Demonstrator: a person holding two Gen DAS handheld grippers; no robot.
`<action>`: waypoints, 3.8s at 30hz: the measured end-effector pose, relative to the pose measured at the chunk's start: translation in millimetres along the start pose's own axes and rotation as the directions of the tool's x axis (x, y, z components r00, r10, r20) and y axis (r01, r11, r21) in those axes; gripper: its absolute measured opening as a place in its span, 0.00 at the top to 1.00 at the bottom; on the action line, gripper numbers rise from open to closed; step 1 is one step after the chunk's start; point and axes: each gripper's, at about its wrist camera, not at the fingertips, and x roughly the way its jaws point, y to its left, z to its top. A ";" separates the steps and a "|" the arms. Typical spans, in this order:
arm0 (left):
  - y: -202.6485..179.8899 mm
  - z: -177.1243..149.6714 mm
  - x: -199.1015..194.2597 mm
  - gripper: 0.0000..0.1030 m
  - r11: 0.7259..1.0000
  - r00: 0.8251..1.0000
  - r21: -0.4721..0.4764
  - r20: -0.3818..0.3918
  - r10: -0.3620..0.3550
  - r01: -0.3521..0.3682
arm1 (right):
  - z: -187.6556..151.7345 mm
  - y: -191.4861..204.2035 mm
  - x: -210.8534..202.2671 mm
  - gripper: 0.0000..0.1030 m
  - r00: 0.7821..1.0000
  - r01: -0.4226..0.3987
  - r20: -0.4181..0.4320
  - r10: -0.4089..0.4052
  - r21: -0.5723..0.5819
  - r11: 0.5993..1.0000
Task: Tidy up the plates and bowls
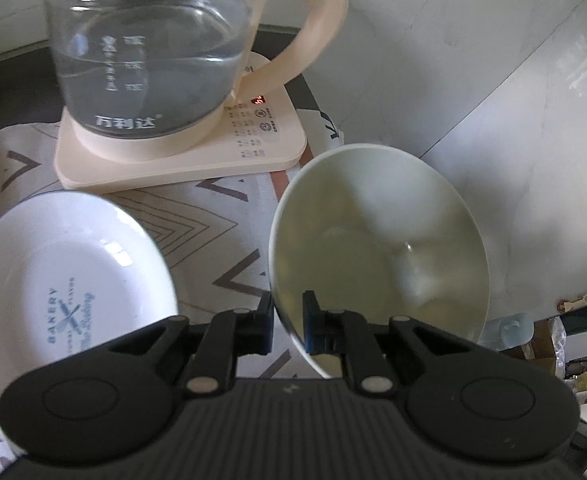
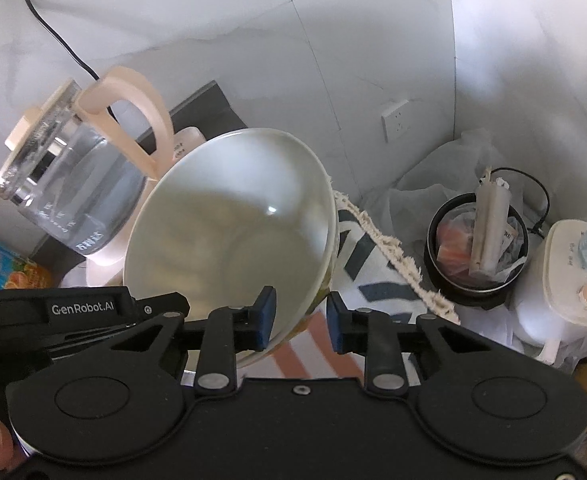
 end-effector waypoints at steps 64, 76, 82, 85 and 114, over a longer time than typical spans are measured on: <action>88.7 -102.6 -155.4 0.86 0.991 0.994 0.102 0.050 -0.095 0.089 | -146.5 88.8 -131.6 0.75 0.989 -0.003 0.148 -0.006 0.056 0.998; 107.7 -132.5 -144.1 0.85 0.994 0.998 0.089 -0.024 -0.060 0.062 | -176.3 84.1 -120.2 0.74 0.996 0.011 0.087 -0.016 0.059 0.998; 106.7 -138.4 -142.0 0.84 0.994 0.999 0.106 -0.033 -0.035 0.038 | -179.8 78.8 -112.9 0.74 0.998 0.030 0.060 -0.034 0.068 0.997; 107.4 -138.2 -142.2 0.83 0.994 0.999 0.111 -0.038 -0.011 0.015 | -180.6 80.8 -112.7 0.71 0.998 0.026 0.059 -0.030 0.060 0.998; 166.5 -129.6 -205.0 0.27 0.999 0.995 0.016 0.100 0.029 -0.031 | -187.7 118.8 -144.9 0.64 0.992 0.007 0.124 -0.004 -0.025 1.000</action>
